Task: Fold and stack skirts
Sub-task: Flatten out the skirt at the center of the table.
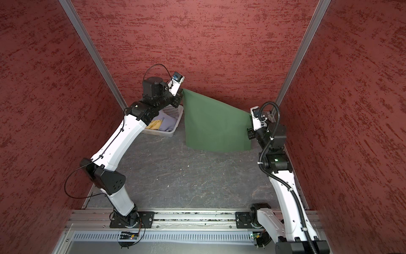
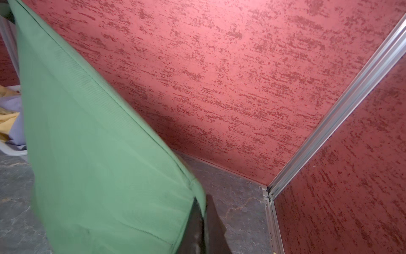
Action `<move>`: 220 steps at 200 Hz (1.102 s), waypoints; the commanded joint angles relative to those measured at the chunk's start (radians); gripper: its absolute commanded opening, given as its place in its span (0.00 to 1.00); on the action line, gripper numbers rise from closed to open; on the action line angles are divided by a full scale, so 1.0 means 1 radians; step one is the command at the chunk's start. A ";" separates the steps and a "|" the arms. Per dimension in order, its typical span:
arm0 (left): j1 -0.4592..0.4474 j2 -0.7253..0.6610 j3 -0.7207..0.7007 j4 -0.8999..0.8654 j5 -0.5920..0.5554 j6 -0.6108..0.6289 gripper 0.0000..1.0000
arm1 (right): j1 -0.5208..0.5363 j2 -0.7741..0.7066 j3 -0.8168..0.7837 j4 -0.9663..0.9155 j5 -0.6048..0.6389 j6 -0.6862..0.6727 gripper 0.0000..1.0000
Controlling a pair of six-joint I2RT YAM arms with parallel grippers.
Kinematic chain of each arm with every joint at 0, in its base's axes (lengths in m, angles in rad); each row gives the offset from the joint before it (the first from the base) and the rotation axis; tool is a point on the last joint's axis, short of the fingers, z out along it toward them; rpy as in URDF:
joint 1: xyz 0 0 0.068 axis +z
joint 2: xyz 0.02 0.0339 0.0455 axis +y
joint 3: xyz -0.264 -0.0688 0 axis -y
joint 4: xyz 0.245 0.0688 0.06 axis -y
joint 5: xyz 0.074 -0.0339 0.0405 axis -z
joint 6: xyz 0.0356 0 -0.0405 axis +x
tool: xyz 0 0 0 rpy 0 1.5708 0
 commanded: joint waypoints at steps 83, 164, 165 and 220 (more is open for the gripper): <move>0.063 0.364 0.506 0.168 0.132 0.003 0.00 | -0.006 0.205 0.068 0.391 0.218 0.102 0.00; 0.047 -0.068 -0.266 0.351 0.221 0.082 0.00 | 0.000 -0.065 -0.273 0.326 0.071 0.110 0.00; 0.045 -0.075 -0.281 0.356 0.216 0.083 0.00 | 0.001 -0.070 -0.277 0.325 0.069 0.112 0.00; -0.027 -0.388 -0.838 0.388 0.024 0.007 0.00 | 0.074 -0.224 -0.425 0.107 -0.045 0.294 0.00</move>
